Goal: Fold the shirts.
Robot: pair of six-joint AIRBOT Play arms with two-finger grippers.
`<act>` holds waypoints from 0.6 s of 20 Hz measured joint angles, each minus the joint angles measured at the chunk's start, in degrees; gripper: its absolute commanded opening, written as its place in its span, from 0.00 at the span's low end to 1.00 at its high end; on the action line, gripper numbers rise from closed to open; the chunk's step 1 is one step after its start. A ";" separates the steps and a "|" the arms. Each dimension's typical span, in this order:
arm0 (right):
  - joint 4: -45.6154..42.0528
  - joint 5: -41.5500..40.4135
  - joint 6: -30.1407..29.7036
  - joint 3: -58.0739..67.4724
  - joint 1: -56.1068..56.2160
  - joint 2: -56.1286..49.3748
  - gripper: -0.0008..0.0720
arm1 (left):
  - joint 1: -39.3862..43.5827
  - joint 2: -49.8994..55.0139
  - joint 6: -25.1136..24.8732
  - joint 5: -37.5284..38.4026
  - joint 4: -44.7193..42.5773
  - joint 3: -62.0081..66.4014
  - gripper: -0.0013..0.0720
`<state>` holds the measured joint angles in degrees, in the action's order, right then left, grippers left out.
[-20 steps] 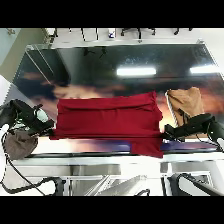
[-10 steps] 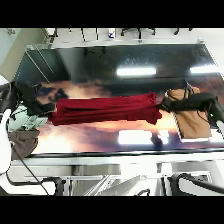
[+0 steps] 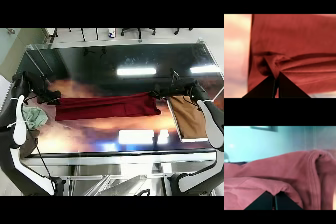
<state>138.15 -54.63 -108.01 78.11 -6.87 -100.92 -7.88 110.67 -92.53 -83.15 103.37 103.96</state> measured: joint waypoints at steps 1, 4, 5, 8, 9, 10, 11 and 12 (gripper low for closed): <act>-0.04 0.09 0.00 0.52 0.02 -0.76 0.05 | 0.04 1.55 0.00 -0.13 1.29 1.46 0.04; -0.57 0.13 0.00 1.40 -0.44 -2.03 0.46 | 0.11 4.39 0.00 -1.38 3.93 4.17 0.60; -0.74 0.11 -0.02 1.62 -0.66 -2.16 0.57 | 0.11 4.83 0.00 -1.60 4.57 4.61 0.98; -1.27 -2.82 -1.73 3.48 -1.66 -2.40 0.99 | 0.11 5.40 0.15 -2.36 7.58 5.33 0.98; -1.99 -4.52 -2.27 4.59 -2.14 -2.43 0.99 | 0.11 5.29 0.15 -2.54 8.52 5.44 0.98; -2.99 -6.25 -2.64 5.62 -2.71 -2.43 0.99 | 0.13 4.90 0.13 -2.62 9.27 5.51 0.98; -4.46 -7.61 -3.04 6.47 -3.37 -2.45 0.99 | 0.07 4.28 0.11 -2.62 9.90 5.60 0.98; -6.03 -8.98 -3.13 7.15 -4.02 -2.54 0.99 | -0.09 3.50 0.09 -2.62 10.38 5.66 0.98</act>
<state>132.11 -63.61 -111.13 85.25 -10.90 -103.46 -7.97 114.17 -92.44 -85.78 113.75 109.62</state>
